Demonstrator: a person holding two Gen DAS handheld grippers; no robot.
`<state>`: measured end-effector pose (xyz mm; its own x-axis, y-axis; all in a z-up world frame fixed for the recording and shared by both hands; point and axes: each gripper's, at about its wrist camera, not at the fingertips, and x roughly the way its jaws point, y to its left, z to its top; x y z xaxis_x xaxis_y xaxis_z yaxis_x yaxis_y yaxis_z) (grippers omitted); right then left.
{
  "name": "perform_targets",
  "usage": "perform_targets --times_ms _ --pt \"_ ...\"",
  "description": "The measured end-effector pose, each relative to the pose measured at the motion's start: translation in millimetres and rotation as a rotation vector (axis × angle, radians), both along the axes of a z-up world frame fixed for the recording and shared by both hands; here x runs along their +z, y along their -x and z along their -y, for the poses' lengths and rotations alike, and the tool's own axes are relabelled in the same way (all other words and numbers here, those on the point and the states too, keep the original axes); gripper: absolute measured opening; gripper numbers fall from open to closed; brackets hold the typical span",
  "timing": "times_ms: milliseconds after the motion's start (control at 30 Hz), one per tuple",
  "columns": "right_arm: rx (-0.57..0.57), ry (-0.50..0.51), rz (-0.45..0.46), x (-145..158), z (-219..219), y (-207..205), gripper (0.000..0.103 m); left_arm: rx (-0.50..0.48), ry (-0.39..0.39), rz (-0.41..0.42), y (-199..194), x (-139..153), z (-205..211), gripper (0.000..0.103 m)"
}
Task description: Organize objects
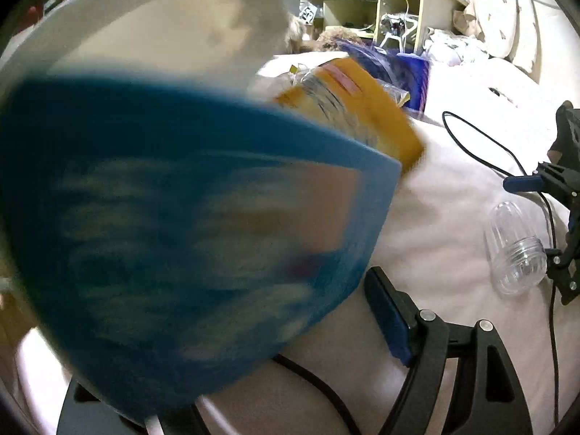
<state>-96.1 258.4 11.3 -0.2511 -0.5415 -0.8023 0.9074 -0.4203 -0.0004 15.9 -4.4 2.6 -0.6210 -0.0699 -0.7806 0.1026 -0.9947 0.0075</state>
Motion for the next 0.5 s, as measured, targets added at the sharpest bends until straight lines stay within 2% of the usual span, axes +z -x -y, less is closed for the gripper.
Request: perform_targets --times_ms 167,300,500 --pt "0.0 0.0 0.0 0.0 0.0 0.0 0.103 0.003 0.05 0.002 1.4 0.1 -1.4 0.081" --pt "0.0 0.0 0.0 0.2 -0.3 0.2 0.103 0.006 -0.011 0.002 2.2 -0.8 12.3 0.081" --pt "0.001 0.0 0.0 -0.1 0.2 0.1 0.103 0.016 -0.001 0.004 3.6 -1.2 18.8 0.082"
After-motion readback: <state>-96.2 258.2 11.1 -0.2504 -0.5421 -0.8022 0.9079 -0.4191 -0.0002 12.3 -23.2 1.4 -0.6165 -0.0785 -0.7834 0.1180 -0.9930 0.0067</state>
